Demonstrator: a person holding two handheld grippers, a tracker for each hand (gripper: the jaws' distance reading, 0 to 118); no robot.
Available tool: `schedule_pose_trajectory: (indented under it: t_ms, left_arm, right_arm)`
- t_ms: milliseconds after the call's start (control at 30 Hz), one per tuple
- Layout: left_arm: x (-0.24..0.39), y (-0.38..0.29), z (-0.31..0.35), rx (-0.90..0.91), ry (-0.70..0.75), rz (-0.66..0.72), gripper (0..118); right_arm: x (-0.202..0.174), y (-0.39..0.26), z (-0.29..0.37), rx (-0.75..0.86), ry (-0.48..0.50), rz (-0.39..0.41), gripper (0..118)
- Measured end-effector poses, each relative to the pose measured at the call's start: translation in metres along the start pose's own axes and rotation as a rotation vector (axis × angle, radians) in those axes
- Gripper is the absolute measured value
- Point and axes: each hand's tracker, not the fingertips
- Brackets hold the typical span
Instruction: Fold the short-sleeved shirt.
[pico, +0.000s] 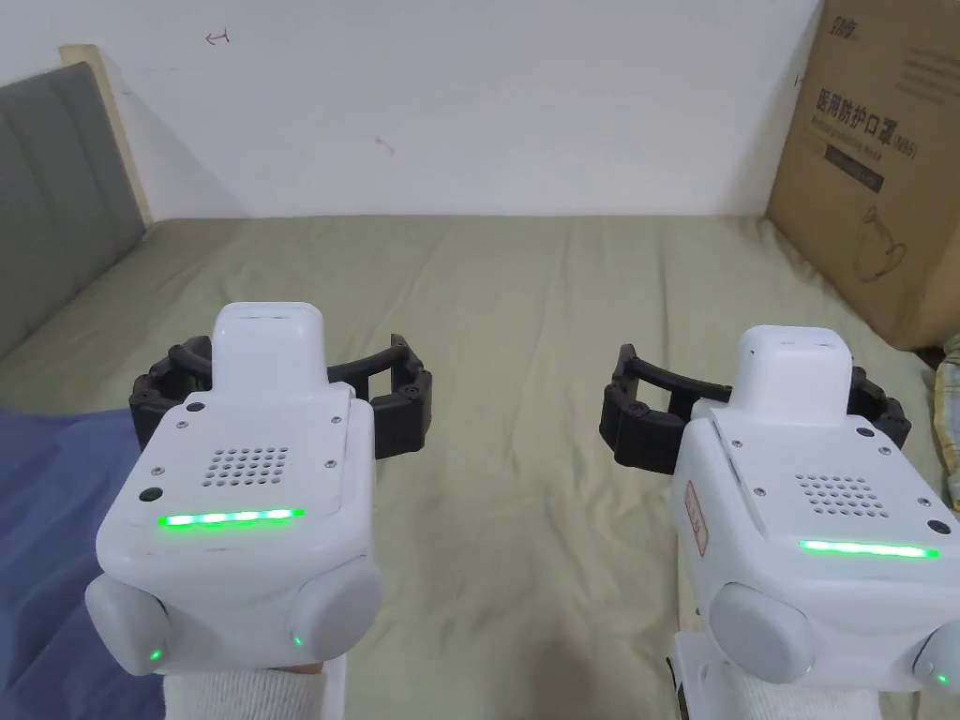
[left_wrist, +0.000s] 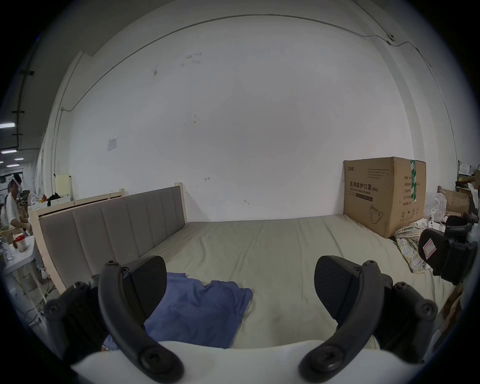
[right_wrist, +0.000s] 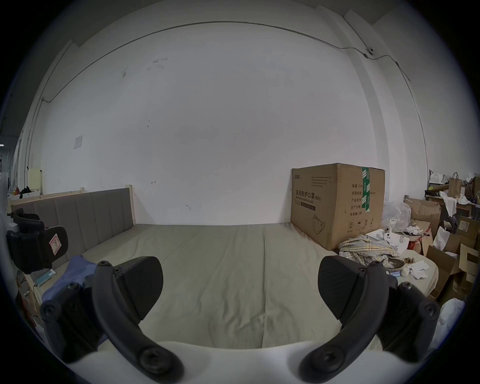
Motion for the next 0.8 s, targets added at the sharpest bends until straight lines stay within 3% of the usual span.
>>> schedule_pose_trajectory:
  t_ms: [700,800]
  left_arm:
    - [-0.0014,0.0009,-0.0009,-0.007,0.008,-0.003,115]
    - [-0.0017,0.0020,-0.0008,-0.006,0.007,-0.006,115]
  right_arm:
    - [-0.0037,0.0007,0.0011,-0.001,-0.003,0.010,118]
    - [-0.0047,0.0020,0.0023,0.002,-0.005,0.013,111]
